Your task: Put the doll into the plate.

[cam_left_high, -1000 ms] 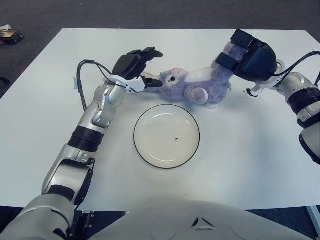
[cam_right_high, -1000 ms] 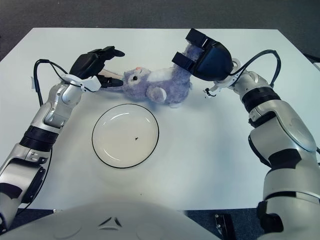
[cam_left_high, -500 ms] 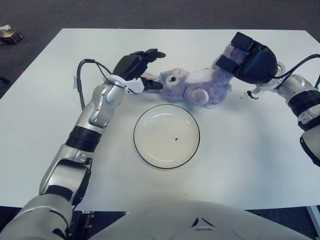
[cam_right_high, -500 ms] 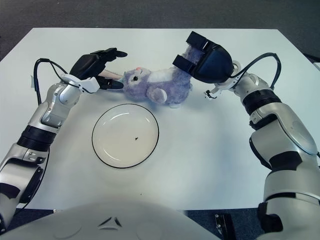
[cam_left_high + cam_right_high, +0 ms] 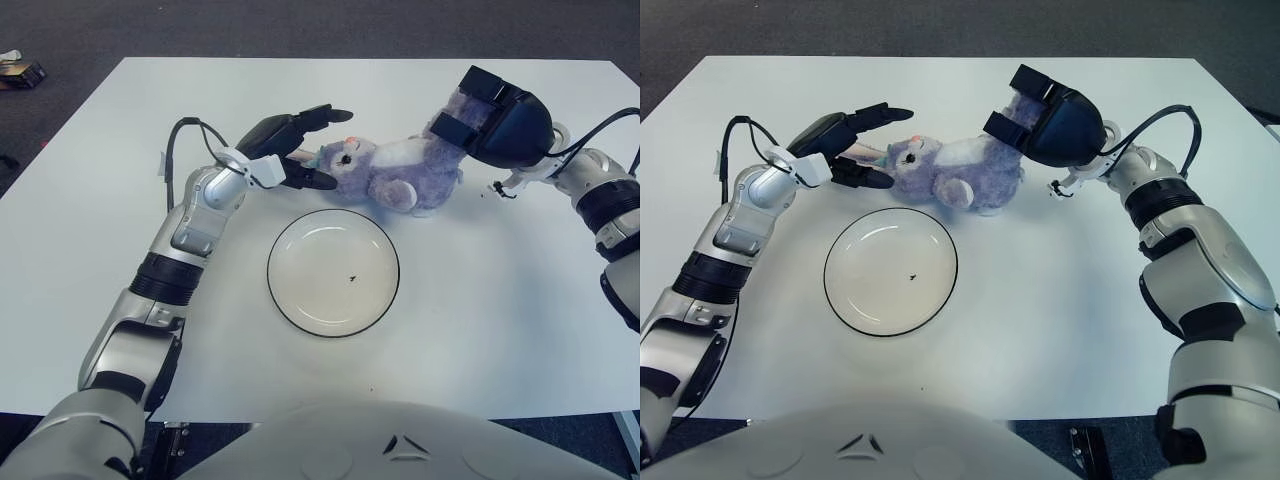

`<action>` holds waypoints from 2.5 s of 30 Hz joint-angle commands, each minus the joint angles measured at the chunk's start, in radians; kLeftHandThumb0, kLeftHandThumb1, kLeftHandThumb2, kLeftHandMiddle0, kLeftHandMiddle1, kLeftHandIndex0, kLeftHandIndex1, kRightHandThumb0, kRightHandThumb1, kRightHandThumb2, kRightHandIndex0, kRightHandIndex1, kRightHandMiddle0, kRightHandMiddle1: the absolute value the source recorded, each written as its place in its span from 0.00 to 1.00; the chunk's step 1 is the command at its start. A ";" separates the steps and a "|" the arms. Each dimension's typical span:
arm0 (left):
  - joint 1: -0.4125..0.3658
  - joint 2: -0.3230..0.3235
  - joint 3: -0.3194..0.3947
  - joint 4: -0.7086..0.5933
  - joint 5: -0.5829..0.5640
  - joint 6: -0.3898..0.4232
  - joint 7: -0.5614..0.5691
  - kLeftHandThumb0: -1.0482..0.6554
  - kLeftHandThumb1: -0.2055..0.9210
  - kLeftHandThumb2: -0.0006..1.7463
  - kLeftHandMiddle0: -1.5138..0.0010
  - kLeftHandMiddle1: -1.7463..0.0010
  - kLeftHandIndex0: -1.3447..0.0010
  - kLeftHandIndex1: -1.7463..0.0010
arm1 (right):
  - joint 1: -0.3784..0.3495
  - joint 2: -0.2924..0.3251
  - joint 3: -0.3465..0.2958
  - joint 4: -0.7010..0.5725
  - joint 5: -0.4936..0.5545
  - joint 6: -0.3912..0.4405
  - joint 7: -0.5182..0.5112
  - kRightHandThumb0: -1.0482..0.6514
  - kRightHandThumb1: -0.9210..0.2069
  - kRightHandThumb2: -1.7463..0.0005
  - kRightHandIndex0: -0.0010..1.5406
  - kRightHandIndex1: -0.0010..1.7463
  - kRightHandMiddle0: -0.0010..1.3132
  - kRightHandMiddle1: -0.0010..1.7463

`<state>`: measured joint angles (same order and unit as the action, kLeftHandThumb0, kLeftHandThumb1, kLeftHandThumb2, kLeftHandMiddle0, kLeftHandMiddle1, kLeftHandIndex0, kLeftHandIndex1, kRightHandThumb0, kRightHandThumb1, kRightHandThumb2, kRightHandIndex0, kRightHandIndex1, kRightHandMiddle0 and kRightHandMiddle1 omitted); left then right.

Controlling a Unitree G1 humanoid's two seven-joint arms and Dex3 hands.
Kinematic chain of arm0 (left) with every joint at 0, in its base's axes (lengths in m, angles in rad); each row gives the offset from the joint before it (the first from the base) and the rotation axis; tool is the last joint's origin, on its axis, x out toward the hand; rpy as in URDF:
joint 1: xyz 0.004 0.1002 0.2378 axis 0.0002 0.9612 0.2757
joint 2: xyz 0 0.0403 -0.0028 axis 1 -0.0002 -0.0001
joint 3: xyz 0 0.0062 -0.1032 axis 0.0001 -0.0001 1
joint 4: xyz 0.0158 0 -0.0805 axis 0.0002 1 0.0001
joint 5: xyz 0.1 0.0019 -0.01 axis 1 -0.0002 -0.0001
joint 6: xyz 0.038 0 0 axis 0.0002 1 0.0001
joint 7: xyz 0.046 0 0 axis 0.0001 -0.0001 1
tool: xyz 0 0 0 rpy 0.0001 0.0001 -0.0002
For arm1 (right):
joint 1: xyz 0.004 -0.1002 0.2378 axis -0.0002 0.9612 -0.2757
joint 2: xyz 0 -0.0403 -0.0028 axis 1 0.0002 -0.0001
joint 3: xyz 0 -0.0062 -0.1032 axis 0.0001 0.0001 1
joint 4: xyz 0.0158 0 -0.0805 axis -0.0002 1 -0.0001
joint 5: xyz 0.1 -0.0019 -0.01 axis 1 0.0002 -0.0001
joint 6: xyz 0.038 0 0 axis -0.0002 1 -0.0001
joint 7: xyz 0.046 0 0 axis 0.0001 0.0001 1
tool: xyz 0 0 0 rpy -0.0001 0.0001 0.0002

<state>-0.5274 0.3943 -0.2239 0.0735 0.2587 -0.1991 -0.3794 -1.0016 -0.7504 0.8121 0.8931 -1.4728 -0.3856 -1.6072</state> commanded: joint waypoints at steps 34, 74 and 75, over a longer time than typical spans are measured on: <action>-0.196 -0.148 -0.056 0.168 0.054 0.288 0.007 0.20 0.89 0.00 0.86 1.00 0.89 0.98 | 0.033 0.002 -0.014 -0.060 -0.014 0.032 -0.007 0.61 0.47 0.32 0.36 0.93 0.32 1.00; -0.379 -0.118 -0.224 0.397 0.279 0.267 -0.039 0.17 0.88 0.00 0.96 1.00 0.94 1.00 | 0.051 -0.047 -0.041 -0.164 -0.011 0.002 -0.007 0.61 0.44 0.33 0.32 1.00 0.29 0.97; -0.388 -0.113 -0.231 0.405 0.281 0.259 -0.057 0.16 0.88 0.00 0.96 1.00 0.94 1.00 | 0.054 -0.048 -0.046 -0.172 -0.011 0.009 -0.007 0.61 0.44 0.33 0.32 1.00 0.30 0.97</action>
<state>-0.8801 0.2596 -0.4368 0.4554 0.5232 0.0794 -0.3924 -0.9559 -0.7792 0.7874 0.7436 -1.4824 -0.3895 -1.6072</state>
